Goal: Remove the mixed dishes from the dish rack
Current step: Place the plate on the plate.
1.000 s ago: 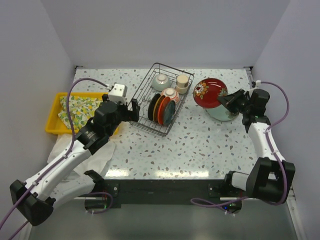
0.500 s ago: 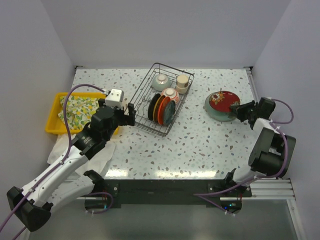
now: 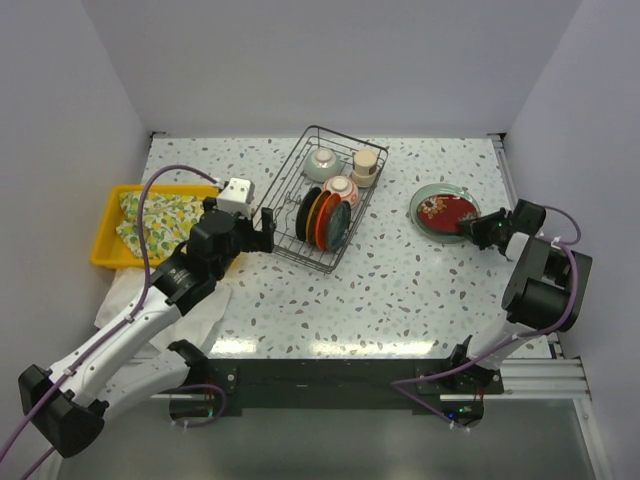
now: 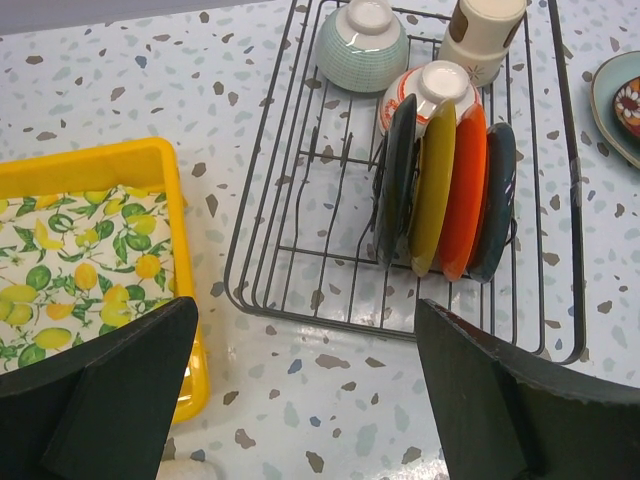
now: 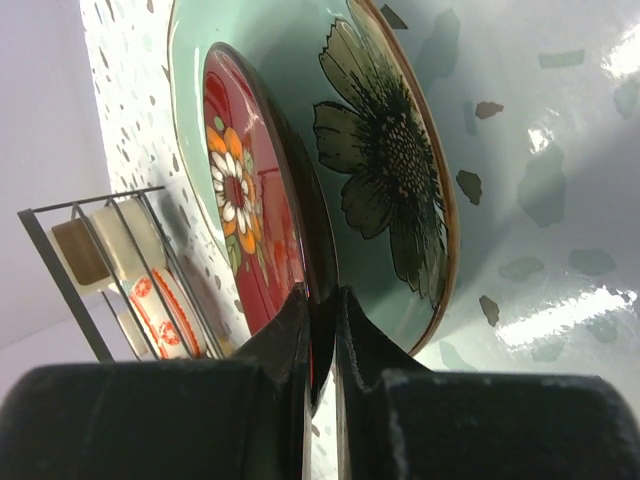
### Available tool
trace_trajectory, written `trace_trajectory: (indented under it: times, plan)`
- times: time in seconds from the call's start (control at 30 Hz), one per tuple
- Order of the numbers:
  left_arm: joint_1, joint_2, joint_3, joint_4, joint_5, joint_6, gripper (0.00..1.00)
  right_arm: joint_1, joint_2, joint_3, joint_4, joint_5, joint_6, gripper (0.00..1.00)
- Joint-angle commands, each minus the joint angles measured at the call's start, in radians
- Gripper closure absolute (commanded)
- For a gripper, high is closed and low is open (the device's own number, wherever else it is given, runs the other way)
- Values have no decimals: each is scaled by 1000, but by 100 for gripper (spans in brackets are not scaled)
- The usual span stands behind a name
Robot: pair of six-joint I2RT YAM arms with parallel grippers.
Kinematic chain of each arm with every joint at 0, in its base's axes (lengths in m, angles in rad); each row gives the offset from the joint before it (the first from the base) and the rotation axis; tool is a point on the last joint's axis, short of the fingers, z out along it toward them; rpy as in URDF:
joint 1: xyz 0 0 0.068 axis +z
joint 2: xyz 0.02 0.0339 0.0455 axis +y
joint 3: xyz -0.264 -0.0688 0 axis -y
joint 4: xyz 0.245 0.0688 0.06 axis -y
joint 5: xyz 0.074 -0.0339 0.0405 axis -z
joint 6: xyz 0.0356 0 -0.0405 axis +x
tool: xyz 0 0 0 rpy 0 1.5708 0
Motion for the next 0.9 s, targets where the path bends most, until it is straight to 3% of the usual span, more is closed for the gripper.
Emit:
trace_trajectory:
  times: [0.0,0.3,0.87]
  plan:
    - [7,5,8,28,14,-3,5,-1,13,63,-12,-17,-61,88]
    - [6,25,13,31,31,-8,5,1,10,130,-165,6,-148,48]
    - [6,71,28,19,57,-6,5,63,59,302,-423,69,-308,28]
